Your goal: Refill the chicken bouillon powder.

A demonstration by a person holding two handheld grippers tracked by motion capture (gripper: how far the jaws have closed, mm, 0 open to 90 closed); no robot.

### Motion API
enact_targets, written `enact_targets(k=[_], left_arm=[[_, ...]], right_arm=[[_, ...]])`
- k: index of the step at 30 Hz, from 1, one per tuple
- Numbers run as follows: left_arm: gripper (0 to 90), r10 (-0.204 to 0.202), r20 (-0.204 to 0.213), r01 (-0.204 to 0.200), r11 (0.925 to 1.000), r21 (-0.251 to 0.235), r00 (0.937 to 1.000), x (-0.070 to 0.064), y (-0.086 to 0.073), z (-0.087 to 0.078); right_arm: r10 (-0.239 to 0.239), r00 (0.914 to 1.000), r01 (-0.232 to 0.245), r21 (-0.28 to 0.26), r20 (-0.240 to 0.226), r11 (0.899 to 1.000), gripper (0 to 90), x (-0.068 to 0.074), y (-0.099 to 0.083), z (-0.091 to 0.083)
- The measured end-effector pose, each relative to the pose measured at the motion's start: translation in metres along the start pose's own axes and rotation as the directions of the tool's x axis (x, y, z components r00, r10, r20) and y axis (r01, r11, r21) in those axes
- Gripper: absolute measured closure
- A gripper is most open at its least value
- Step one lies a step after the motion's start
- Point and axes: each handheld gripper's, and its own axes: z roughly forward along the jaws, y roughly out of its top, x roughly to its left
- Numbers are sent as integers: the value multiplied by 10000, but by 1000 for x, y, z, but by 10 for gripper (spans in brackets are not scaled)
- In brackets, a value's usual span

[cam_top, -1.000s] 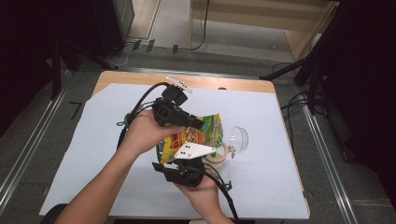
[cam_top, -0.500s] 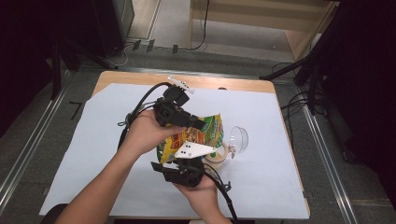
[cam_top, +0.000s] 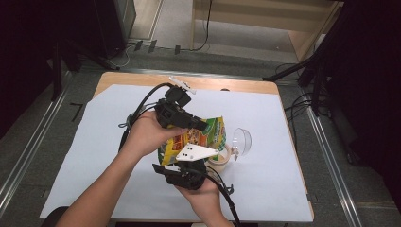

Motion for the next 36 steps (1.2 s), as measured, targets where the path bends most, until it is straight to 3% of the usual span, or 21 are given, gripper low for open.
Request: enact_targets(k=[20,24,36], left_arm=[[831,20,-144,-19,10000,37,9999,1,-1,0],[831,25,-112,-25,10000,13,9999,1,-1,0],[830,40,-280,-41,10000,-42,9996,0,0,-3]], right_arm=[[-592,9974,584,209,415,9981,664,2,-1,2],[-800,9954,787,270,525,9965,701,3,-1,2],[-628,9973,621,201,393,9979,707,3,2,2]])
